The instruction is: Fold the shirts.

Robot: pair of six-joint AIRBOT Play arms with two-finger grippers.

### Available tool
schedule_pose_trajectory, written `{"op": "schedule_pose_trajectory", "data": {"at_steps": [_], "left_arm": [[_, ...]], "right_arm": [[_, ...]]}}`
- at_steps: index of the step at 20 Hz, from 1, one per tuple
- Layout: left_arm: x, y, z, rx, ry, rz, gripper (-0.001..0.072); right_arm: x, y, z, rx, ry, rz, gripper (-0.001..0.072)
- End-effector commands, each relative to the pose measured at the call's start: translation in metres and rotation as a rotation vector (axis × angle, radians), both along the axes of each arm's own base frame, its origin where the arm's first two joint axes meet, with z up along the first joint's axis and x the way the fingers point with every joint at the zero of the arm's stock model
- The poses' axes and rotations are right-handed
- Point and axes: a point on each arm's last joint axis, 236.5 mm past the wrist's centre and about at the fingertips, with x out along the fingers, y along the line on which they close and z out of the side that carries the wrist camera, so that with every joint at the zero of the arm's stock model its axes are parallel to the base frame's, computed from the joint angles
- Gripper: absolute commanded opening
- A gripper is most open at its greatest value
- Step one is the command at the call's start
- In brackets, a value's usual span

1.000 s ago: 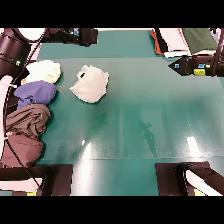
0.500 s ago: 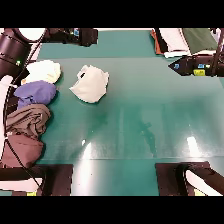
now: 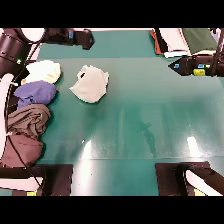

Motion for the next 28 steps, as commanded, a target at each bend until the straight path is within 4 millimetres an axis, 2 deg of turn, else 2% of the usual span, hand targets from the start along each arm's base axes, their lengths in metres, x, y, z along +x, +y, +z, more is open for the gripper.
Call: {"op": "schedule_pose_trajectory", "data": {"at_steps": [1, 3, 5, 7, 8, 9, 10, 12, 14, 15, 16, 18, 20, 21, 22, 23, 25, 27, 28], "left_arm": [[0.008, 0.060, -0.076, 0.115, 0.232, 0.137, 0.0699], [0.000, 0.058, -0.134, 0.111, 0.401, 0.123, 0.0699], [-0.009, 0.037, -0.182, 0.071, 0.514, 0.072, 0.0698], [-0.017, 0.012, -0.210, 0.024, 0.563, 0.001, 0.0698], [-0.018, 0.006, -0.217, 0.017, 0.568, -0.010, 0.0698], [-0.018, 0.003, -0.218, 0.021, 0.564, -0.014, 0.0665], [-0.017, 0.003, -0.217, 0.018, 0.556, -0.012, 0.0496], [-0.012, 0.003, -0.204, 0.012, 0.535, -0.013, 0.0019], [-0.004, 0.003, -0.170, 0.005, 0.488, -0.025, 0.0024], [0.000, 0.000, -0.143, -0.004, 0.443, -0.037, 0.0023], [0.004, -0.002, -0.105, -0.022, 0.374, -0.050, 0.0023], [0.001, -0.012, 0.001, -0.118, 0.155, -0.084, 0.0023], [-0.029, -0.007, 0.109, -0.234, -0.093, -0.091, 0.0023], [-0.048, -0.001, 0.147, -0.257, -0.184, -0.090, 0.0023], [-0.071, 0.002, 0.176, -0.280, -0.251, -0.100, 0.0022], [-0.093, 0.001, 0.198, -0.278, -0.309, -0.127, 0.0023], [-0.130, -0.019, 0.214, -0.271, -0.351, -0.211, 0.0023], [-0.150, -0.053, 0.210, -0.253, -0.350, -0.315, 0.0023], [-0.154, -0.072, 0.201, -0.247, -0.332, -0.357, 0.0023]], "right_arm": [[0.000, 0.001, 0.000, 0.005, 0.002, 0.002, 0.0016], [0.000, 0.001, 0.000, 0.005, 0.002, 0.002, 0.0016], [0.000, 0.001, 0.000, 0.005, 0.002, 0.002, 0.0017], [0.000, 0.001, 0.000, 0.004, 0.003, 0.003, 0.0016], [0.000, 0.001, 0.000, 0.004, 0.003, 0.003, 0.0017], [-0.001, 0.001, 0.000, 0.004, 0.004, 0.003, 0.0016], [-0.001, 0.002, 0.000, 0.004, 0.004, 0.004, 0.0016], [-0.001, 0.001, 0.001, 0.004, -0.001, 0.003, 0.0017], [0.000, 0.001, 0.014, 0.003, -0.030, 0.005, 0.0017], [0.001, 0.002, 0.028, 0.002, -0.059, 0.007, 0.0016], [0.001, 0.003, 0.044, 0.000, -0.093, 0.011, 0.0016], [-0.004, 0.004, 0.079, -0.008, -0.163, 0.027, 0.0016], [-0.012, 0.006, 0.116, -0.017, -0.239, 0.041, 0.0016], [-0.014, 0.006, 0.132, -0.019, -0.277, 0.042, 0.0016], [-0.017, 0.006, 0.148, -0.021, -0.314, 0.042, 0.0016], [-0.021, 0.006, 0.163, -0.023, -0.352, 0.041, 0.0016], [-0.028, 0.006, 0.189, -0.025, -0.414, 0.040, 0.0016], [-0.033, 0.006, 0.205, -0.027, -0.455, 0.038, 0.0016], [-0.035, 0.006, 0.210, -0.027, -0.467, 0.038, 0.0016]]}}
